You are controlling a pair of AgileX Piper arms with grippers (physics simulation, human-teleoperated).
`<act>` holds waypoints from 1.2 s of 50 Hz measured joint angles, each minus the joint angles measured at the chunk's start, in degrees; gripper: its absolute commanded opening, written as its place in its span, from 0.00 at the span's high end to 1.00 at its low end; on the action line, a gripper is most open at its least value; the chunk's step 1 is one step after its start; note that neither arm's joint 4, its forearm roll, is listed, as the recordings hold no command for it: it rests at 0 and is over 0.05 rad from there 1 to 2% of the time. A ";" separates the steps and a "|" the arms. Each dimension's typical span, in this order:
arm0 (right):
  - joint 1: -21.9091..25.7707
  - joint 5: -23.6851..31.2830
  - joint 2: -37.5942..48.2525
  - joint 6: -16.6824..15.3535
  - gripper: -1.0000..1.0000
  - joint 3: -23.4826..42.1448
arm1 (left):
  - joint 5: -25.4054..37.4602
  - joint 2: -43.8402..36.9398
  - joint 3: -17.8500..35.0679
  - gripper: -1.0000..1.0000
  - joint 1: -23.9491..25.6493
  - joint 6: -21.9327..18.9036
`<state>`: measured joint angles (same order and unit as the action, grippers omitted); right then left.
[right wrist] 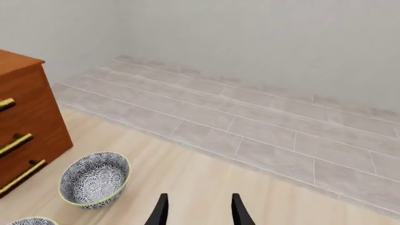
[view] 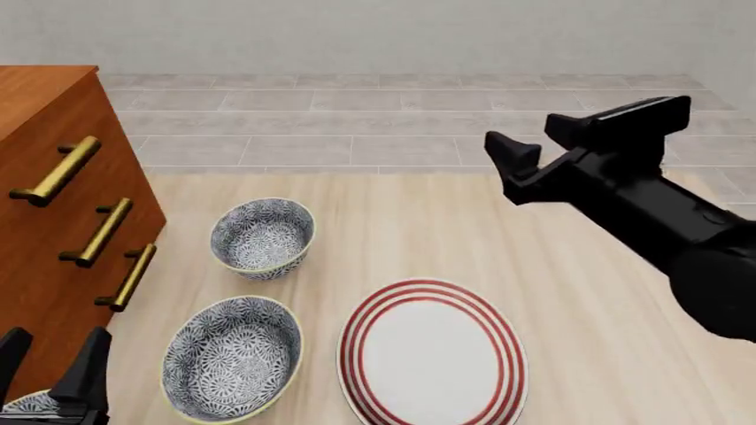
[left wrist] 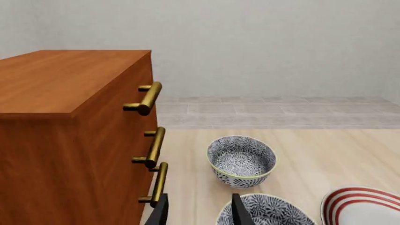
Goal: Pick up the bowl and put it in the front on the plate.
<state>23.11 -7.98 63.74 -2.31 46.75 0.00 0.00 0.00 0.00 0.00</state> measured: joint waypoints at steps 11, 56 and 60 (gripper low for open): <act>1.74 2.92 5.27 0.51 0.00 5.67 | 0.00 0.00 0.00 0.00 0.00 0.00; 7.38 16.21 25.60 -0.43 0.00 28.54 | 0.00 0.00 0.00 0.00 0.00 0.00; 7.47 17.20 27.36 -0.54 0.00 30.70 | 0.00 0.00 0.00 0.00 0.00 0.00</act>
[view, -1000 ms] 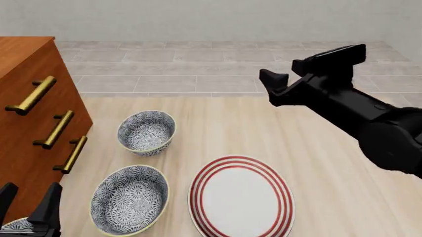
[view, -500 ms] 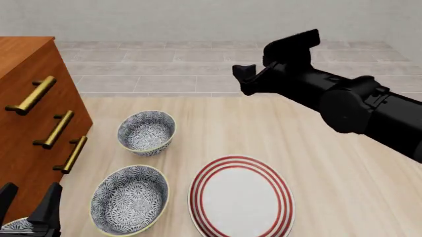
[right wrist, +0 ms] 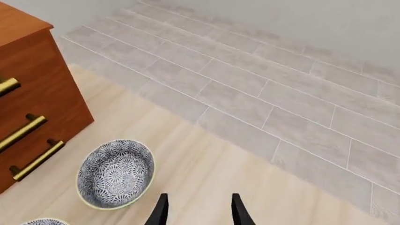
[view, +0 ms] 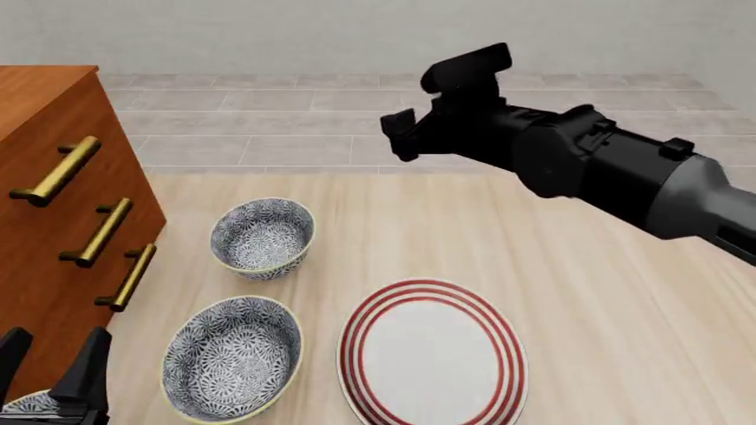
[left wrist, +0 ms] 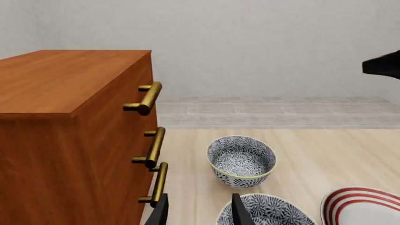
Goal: Pick up the bowl and put it in the front on the plate.
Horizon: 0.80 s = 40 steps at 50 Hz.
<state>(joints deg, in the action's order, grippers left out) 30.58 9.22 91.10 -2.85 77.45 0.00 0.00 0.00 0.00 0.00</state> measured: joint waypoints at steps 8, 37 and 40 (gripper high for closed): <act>0.31 2.13 3.55 0.32 0.00 3.99 | 0.00 0.00 0.00 0.00 0.00 0.00; 2.20 10.76 16.53 1.29 0.00 19.21 | 0.00 0.00 0.00 0.00 0.00 0.00; 2.45 11.75 17.92 1.24 0.00 21.22 | 0.00 0.00 0.00 0.00 0.00 0.00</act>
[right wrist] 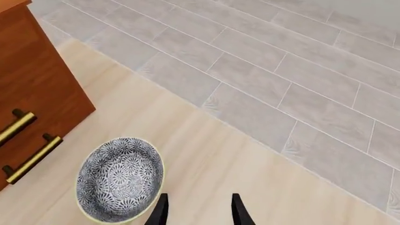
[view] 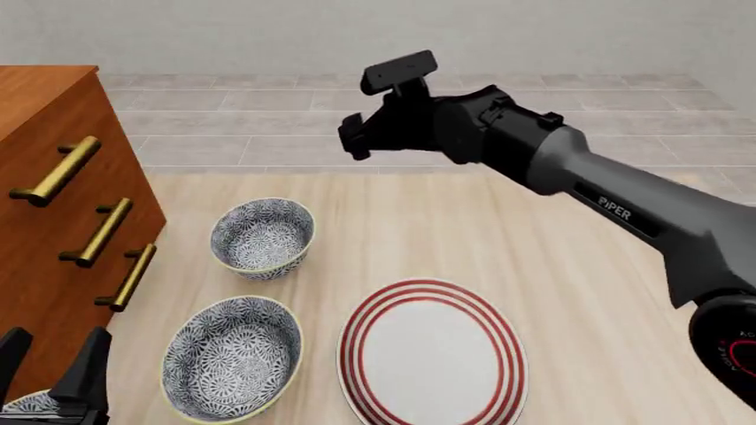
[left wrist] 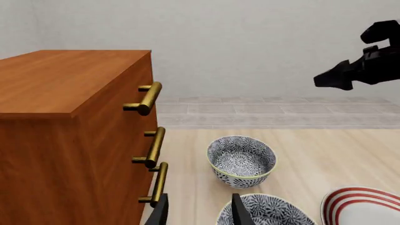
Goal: Pick up the bowl and put it in the front on the plate.
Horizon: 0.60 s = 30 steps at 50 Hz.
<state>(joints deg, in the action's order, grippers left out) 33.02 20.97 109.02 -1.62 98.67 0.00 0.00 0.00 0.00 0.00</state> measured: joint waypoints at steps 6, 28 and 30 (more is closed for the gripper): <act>0.46 1.80 2.75 -0.23 0.00 3.86 | 0.00 0.00 0.00 0.00 0.00 0.00; 2.19 7.25 11.73 -0.69 0.00 15.85 | 0.00 0.00 0.00 0.00 0.00 0.00; 2.37 7.58 12.45 -0.70 0.00 16.70 | 0.00 0.00 0.00 0.00 0.00 0.00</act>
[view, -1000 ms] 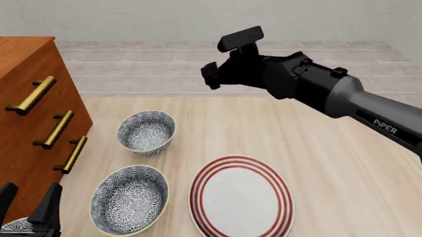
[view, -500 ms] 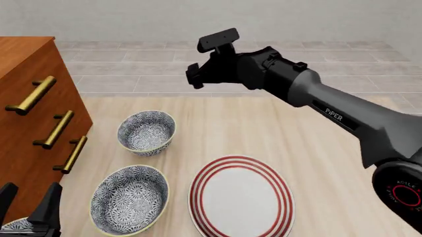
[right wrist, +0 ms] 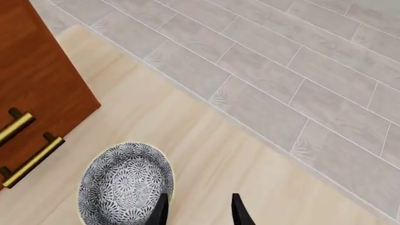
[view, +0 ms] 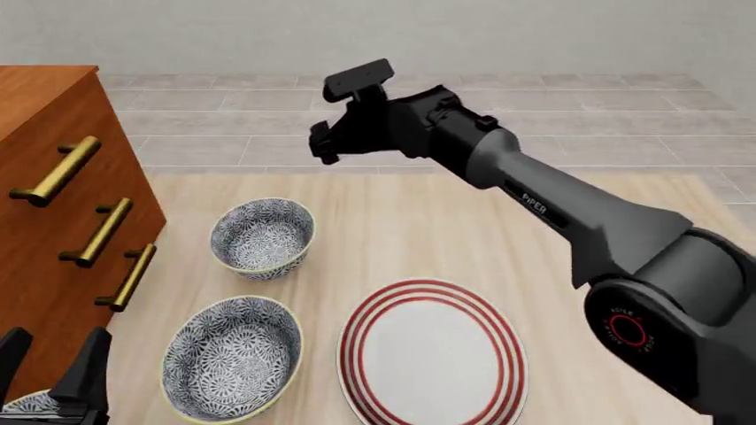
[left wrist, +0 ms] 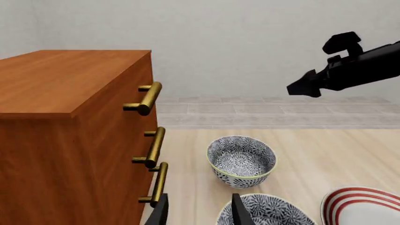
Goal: Pick up the bowl and put it in the front on the plate.
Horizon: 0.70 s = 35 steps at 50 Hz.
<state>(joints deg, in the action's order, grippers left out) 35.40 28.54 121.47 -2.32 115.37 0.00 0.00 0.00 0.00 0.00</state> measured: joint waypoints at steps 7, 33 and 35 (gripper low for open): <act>0.63 0.70 2.25 0.09 0.00 2.28 | 0.00 0.00 0.00 0.00 0.00 0.00; 2.63 3.43 10.12 0.82 0.00 10.88 | 0.00 0.00 0.00 0.00 0.00 0.00; 2.65 3.64 10.77 0.93 0.00 11.57 | 0.00 0.00 0.00 0.00 0.00 0.00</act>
<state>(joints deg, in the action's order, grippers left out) 38.05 32.19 132.23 -1.38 126.94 0.00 0.00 0.00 0.00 0.00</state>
